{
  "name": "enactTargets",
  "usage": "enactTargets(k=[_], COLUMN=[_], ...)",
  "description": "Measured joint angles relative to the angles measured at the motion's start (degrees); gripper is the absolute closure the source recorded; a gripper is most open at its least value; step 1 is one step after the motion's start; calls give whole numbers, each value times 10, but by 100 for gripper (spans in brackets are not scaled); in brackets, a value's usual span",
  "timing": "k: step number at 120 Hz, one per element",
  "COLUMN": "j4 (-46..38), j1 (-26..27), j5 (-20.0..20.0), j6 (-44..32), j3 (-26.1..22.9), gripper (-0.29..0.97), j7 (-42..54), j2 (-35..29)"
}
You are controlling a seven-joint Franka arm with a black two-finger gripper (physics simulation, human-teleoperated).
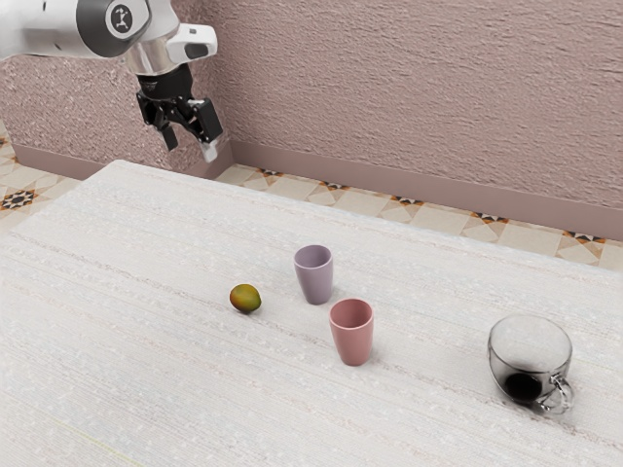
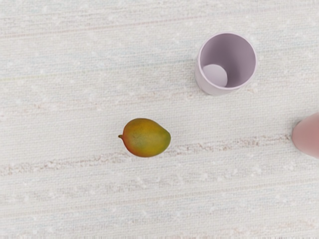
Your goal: Place the left cup onto the right cup
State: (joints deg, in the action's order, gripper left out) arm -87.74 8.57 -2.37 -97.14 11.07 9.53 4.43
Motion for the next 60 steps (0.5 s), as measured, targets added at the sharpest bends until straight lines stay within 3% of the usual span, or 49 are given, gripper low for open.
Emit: enactTargets(k=[37, 60], j4=[1, 89], j1=[-2, 0], j5=[-1, -9], j6=[3, -1], j3=[0, -32], gripper=[0, 0], j7=[2, 4], j2=[8, 127])
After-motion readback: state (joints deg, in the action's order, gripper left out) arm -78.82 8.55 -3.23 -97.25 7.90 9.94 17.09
